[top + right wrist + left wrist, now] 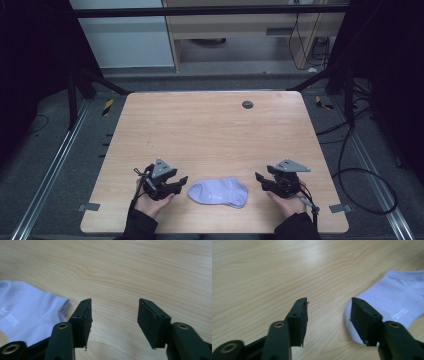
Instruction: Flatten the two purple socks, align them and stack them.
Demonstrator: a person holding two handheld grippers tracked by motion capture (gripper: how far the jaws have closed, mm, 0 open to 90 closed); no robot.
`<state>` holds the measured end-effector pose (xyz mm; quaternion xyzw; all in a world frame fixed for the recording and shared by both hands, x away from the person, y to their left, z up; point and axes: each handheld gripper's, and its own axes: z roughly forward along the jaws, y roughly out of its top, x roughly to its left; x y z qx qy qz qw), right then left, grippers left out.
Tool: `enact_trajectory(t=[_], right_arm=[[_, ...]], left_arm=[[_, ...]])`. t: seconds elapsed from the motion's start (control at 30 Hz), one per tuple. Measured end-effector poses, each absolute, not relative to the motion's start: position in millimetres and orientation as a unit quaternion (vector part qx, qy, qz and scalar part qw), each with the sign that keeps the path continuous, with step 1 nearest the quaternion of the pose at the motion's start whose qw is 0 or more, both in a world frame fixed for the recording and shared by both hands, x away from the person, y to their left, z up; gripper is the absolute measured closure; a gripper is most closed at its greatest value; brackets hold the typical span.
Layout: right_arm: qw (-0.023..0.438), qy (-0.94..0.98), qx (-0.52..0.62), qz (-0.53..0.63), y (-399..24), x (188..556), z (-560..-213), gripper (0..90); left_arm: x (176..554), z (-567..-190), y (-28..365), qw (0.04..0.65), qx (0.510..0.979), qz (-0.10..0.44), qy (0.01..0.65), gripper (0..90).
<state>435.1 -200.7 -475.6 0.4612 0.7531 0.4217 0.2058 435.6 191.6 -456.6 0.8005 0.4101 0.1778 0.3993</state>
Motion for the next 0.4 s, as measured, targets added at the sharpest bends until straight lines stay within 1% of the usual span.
enact_trajectory(t=[0.03, 0.07, 0.1, 0.27, 0.4], right_arm=[[0.207, 0.748, 0.469, 0.421, -205, 436, -476, 43.9], [0.209, 0.741, 0.482, 0.418, -214, 440, -477, 39.7], [0.209, 0.741, 0.482, 0.418, -214, 440, -477, 39.7], [0.212, 0.731, 0.502, 0.411, -231, 445, -481, 32.5], [0.214, 0.724, 0.514, 0.406, -240, 448, -484, 29.4]], left_arm=[[437, -457, 199, 0.405, 0.794, 0.180, 0.416, 43.5], [438, -457, 203, 0.406, 0.792, 0.181, 0.419, 40.5], [439, -457, 206, 0.407, 0.789, 0.182, 0.422, 40.5], [443, -459, 233, 0.412, 0.777, 0.184, 0.439, 34.0], [446, -462, 251, 0.407, 0.768, 0.189, 0.456, 30.6]])
